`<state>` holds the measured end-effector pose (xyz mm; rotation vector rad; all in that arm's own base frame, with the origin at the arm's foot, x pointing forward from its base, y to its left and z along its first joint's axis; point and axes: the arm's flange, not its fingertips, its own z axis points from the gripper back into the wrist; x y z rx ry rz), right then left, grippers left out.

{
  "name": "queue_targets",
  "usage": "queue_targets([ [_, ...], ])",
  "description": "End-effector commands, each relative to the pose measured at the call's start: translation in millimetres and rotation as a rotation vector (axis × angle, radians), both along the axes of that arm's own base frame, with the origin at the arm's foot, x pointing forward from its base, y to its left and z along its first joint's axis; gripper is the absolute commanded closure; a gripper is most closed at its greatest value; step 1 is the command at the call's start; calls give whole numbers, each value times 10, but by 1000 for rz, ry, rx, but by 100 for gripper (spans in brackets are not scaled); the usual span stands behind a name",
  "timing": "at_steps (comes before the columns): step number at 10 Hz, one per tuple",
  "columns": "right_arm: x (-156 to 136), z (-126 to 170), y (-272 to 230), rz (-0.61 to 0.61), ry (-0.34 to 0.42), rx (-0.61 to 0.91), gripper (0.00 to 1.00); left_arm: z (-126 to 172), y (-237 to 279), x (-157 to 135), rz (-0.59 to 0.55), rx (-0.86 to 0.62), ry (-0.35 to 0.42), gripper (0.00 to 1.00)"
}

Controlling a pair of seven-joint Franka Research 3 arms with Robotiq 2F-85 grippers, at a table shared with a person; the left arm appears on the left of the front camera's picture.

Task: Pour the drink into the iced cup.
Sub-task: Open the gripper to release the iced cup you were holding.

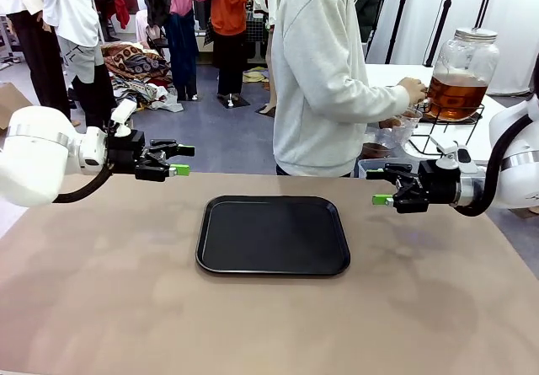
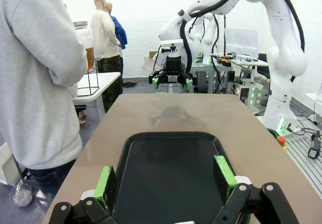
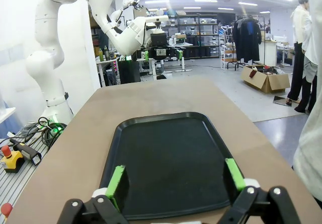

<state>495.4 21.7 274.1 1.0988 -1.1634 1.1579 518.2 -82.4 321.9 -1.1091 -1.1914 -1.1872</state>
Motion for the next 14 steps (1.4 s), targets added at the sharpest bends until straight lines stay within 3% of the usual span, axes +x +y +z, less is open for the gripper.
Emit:
queue_targets([
  [1,6,19,-2,0,-4,-2,0,12,3,-14,10,-9,-3,0],
  [14,6,19,-2,0,-4,-2,0,12,3,-14,10,-9,-3,0],
])
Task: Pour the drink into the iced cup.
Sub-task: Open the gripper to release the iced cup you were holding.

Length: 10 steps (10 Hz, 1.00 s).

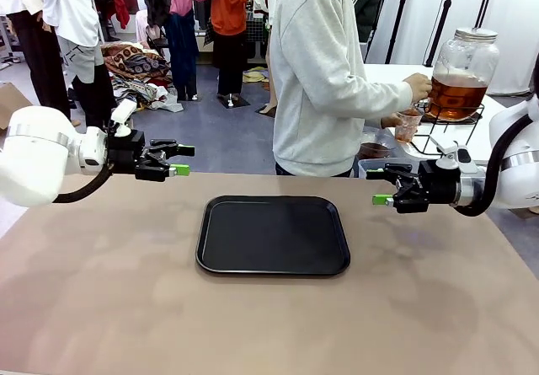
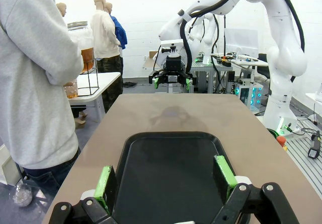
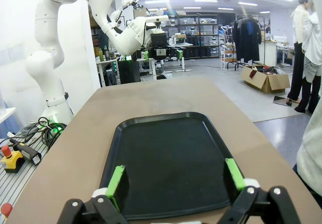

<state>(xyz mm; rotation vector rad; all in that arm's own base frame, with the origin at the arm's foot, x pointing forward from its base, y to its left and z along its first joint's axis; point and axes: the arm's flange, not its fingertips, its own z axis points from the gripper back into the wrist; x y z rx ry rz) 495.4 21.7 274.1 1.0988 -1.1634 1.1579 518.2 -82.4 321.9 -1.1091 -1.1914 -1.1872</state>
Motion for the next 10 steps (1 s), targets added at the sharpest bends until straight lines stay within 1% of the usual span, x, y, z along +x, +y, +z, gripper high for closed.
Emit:
queue_targets([
  [1,6,19,-2,0,-4,-2,0,12,3,-14,10,-9,-3,0],
  [10,6,19,-2,0,-4,-2,0,12,3,-14,10,-9,-3,0],
])
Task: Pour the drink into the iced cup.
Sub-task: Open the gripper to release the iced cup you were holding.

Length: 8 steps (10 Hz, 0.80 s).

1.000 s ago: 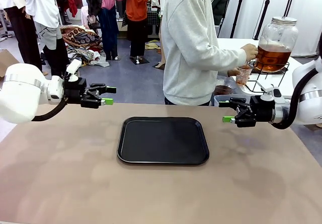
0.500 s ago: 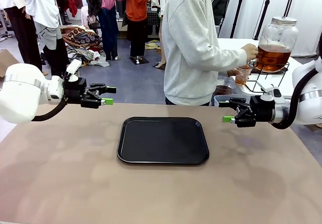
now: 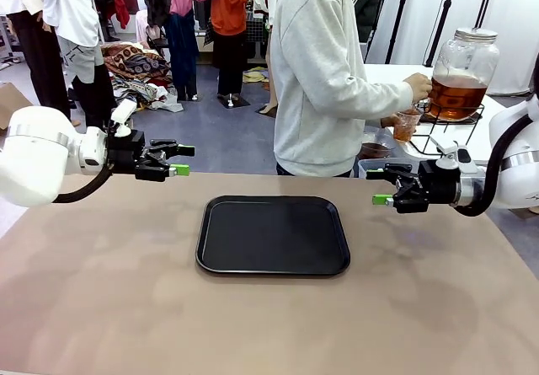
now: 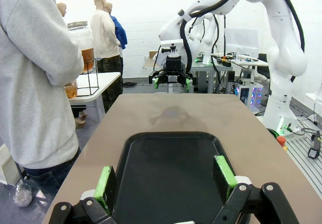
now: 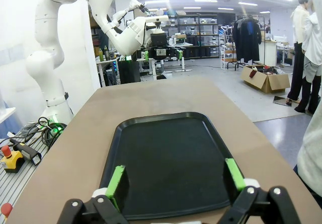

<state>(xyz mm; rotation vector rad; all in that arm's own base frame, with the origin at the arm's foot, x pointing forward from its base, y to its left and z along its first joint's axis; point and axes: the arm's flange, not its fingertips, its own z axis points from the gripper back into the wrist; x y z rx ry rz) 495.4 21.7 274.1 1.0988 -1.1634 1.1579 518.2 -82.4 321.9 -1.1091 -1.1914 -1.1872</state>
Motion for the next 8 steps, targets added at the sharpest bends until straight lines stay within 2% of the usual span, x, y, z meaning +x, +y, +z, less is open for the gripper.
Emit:
queue_targets([
  [1,6,19,-2,0,-4,-2,0,12,3,-14,10,-9,-3,0],
  [8,6,19,-2,0,-4,-2,0,12,3,-14,10,-9,-3,0],
])
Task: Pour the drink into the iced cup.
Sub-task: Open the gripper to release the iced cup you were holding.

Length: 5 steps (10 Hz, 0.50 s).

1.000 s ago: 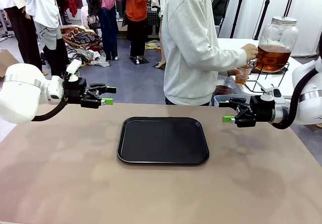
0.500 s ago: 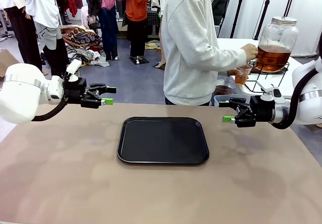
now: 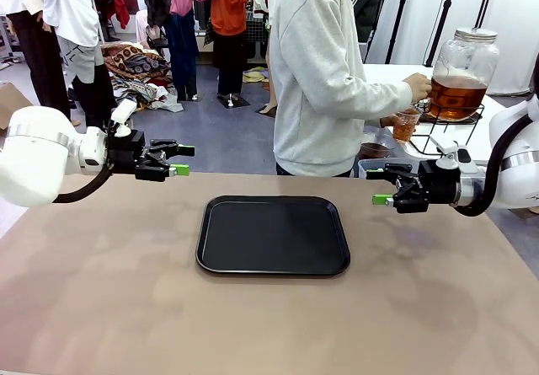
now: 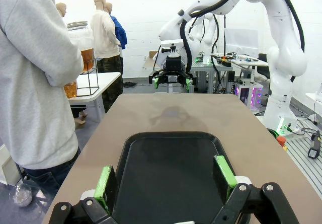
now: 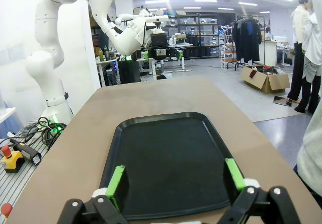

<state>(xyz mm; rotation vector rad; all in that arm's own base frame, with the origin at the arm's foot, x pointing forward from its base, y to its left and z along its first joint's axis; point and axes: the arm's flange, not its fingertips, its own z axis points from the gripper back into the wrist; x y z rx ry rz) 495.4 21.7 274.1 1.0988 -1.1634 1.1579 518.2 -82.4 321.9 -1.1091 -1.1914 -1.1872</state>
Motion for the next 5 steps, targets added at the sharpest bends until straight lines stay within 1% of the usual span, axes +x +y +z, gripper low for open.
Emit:
queue_targets([
  [1,6,19,-2,0,-4,-2,0,12,3,-14,10,-9,-3,0],
  [5,6,19,-2,0,-4,-2,0,12,3,-14,10,-9,-3,0],
])
